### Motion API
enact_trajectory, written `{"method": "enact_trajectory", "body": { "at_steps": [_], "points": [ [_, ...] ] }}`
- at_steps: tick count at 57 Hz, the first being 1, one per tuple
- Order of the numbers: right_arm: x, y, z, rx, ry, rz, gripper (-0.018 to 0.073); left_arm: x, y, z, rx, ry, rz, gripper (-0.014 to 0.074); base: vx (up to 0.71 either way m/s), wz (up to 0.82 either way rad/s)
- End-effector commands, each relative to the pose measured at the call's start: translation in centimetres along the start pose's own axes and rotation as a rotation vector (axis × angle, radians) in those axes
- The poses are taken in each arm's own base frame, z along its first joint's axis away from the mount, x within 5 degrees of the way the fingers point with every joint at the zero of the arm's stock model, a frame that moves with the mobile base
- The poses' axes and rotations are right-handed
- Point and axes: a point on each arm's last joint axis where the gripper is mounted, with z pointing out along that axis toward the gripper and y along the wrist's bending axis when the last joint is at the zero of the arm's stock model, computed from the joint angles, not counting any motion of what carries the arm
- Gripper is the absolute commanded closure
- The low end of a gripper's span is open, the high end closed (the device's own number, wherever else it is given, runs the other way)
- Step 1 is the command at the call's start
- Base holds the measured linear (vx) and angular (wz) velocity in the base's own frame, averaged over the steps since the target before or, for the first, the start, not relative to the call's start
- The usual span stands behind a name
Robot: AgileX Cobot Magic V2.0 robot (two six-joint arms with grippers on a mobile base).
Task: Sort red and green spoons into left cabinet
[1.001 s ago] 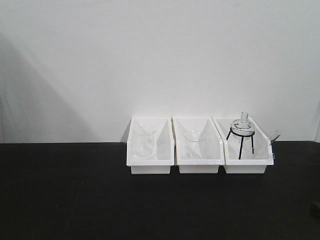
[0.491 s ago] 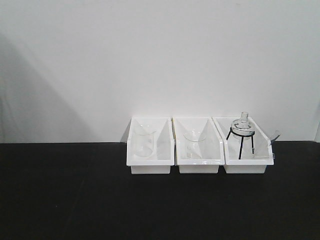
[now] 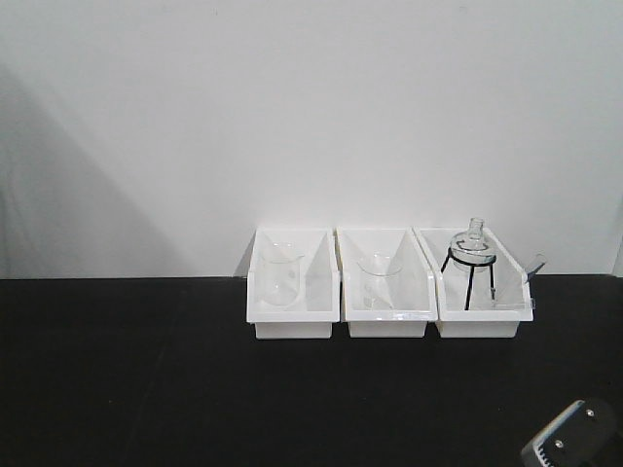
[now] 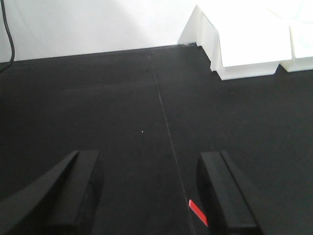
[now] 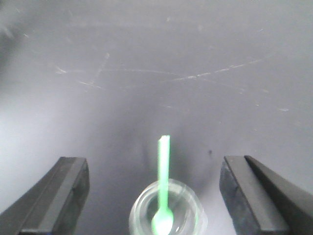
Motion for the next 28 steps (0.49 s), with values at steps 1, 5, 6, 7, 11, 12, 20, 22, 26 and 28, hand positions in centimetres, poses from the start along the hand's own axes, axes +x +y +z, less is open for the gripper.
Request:
{"method": "enact_trajectory", "body": {
  "at_steps": [1,5,6,7,11,12,20,22,26,28],
  "points": [
    [-1.2,-1.0,0.4,0.049,-0.055,-0.009,-0.0027,-1.8,0.1,-0.3,-0.007,-0.096,-0.020,0.0048,0.00,0.00],
    [-1.0,-1.5,1.3,0.060,-0.037,-0.007,-0.0027,-1.7,0.0,-0.3,-0.006,-0.090,-0.020,0.0048,0.00,0.00],
    [-1.0,-1.6,1.5,0.062,-0.034,-0.004,-0.0027,-1.7,0.0,-0.3,-0.006,-0.090,-0.020,0.0048,0.00,0.00],
    [-1.0,-1.7,1.6,0.063,-0.033,0.000,-0.0027,-1.7,0.0,-0.3,-0.006,-0.090,-0.020,0.0048,0.00,0.00],
    [-0.8,-2.0,2.4,0.062,-0.021,0.007,-0.0027,-1.7,0.0,-0.3,-0.006,-0.090,-0.020,0.0048,0.00,0.00],
    [-0.8,-2.0,2.5,0.061,-0.018,0.008,-0.0027,-1.7,0.0,-0.3,-0.006,-0.090,-0.020,0.0048,0.00,0.00],
    [-0.4,-2.3,3.8,0.044,0.001,0.031,-0.0027,-1.7,0.0,-0.3,-0.006,-0.090,-0.020,0.0048,0.00,0.00],
    [-0.4,-2.4,4.0,0.038,0.002,0.036,-0.0027,-1.7,0.0,-0.3,-0.006,-0.090,-0.020,0.0048,0.00,0.00],
    [-0.3,-2.4,4.3,0.031,0.008,0.046,-0.0023,-1.7,0.0,-0.3,-0.006,-0.090,-0.020,0.0048,0.00,0.00],
    [-0.3,-2.4,4.4,0.030,0.008,0.047,-0.0019,-1.7,0.0,-0.3,-0.006,-0.090,-0.020,0.0048,0.00,0.00]
  ]
}}
